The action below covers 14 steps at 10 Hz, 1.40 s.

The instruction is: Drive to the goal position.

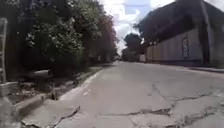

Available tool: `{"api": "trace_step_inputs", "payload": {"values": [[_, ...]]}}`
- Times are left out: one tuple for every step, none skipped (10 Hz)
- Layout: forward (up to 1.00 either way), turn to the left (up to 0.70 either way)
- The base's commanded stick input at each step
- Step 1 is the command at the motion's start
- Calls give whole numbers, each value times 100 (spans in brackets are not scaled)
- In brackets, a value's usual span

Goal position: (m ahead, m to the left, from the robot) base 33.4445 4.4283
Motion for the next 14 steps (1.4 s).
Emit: {"api": "trace_step_inputs", "payload": {"values": [[100,0],[100,0],[100,0],[100,0],[100,0],[100,0],[100,0],[100,0],[100,0],[100,0],[100,0],[100,0],[100,0],[100,0]]}}
